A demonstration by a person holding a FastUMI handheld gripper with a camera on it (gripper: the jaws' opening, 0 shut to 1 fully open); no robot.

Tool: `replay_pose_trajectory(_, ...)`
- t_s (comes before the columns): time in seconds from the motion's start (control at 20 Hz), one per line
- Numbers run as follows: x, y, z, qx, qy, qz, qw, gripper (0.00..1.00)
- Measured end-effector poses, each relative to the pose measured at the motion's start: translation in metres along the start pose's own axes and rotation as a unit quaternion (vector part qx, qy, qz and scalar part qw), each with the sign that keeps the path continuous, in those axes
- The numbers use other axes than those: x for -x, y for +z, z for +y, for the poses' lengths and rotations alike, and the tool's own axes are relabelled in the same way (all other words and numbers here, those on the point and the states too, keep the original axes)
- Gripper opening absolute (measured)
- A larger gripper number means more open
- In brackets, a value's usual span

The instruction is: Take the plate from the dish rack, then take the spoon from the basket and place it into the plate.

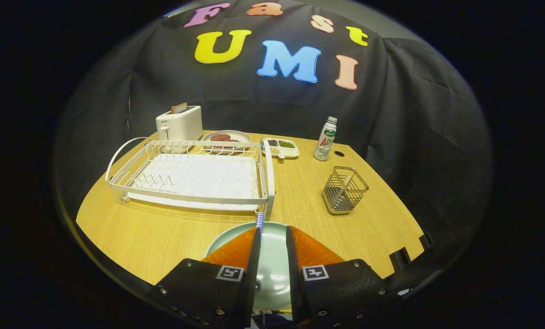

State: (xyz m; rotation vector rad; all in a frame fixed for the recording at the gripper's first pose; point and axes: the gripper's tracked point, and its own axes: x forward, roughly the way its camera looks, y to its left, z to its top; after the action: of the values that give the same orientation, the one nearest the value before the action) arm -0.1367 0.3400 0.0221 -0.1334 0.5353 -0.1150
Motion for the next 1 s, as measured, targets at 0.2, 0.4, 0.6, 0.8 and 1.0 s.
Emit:
replay_pose_trajectory(0.2,-0.001,0.003,-0.004,-0.007,-0.005,0.0,1.0,0.33)
replay_pose_trajectory(0.4,-0.003,0.009,-0.003,-0.006,-0.001,-0.006,1.0,0.33)
replay_pose_trajectory(0.6,0.004,0.032,-0.001,-0.006,0.015,-0.034,0.999,0.37)
replay_pose_trajectory(0.8,0.013,0.074,-0.01,-0.014,0.022,-0.086,0.996,0.99)
replay_pose_trajectory(1.0,0.027,0.128,-0.021,-0.028,0.028,-0.147,0.988,0.97)
